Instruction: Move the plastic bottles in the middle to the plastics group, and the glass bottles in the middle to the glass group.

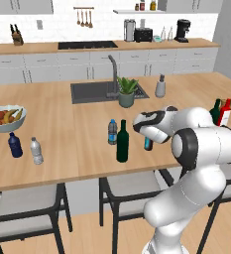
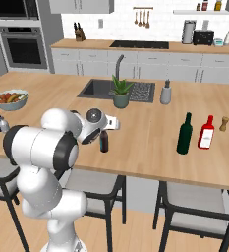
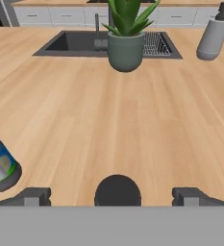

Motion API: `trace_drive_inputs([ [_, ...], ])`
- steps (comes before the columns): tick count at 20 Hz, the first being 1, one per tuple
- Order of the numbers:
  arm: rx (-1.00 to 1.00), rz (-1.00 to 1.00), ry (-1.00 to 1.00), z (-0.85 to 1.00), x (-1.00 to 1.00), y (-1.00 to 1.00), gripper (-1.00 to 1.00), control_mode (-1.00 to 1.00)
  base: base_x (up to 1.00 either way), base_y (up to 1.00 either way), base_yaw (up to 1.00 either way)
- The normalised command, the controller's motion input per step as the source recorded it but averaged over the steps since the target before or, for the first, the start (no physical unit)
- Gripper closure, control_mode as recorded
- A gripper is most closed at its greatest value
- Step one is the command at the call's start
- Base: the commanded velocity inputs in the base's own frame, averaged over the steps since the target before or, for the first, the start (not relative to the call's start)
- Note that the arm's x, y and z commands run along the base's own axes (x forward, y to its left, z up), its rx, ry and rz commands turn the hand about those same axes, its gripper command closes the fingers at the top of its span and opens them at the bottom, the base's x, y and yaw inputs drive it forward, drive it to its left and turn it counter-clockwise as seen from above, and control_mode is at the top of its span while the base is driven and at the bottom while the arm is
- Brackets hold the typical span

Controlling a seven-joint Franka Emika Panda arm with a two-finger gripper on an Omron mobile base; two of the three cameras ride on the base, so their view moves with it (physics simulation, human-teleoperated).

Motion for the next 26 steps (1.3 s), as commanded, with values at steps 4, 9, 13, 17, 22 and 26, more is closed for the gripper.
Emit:
trace_drive_inputs([
  [4,0.00,0.00,0.00,0.00,0.00,0.00,-1.00,-1.00,0.00,0.00,0.00],
  [9,0.00,0.00,0.00,0.00,0.00,0.00,1.00,-1.00,0.00,0.00,0.00],
  [13,0.00,0.00,0.00,0.00,0.00,0.00,1.00,-1.00,0.00,0.00,0.00],
  [17,0.00,0.00,0.00,0.00,0.00,0.00,1.00,-1.00,0.00,0.00,0.00],
  [22,0.00,0.00,0.00,0.00,0.00,-0.07,1.00,-1.00,0.00,0.00,0.00],
  [26,0.00,0.00,-0.01,0.21,-0.08,-0.48,1.00,-1.00,0.00,0.00,0.00],
])
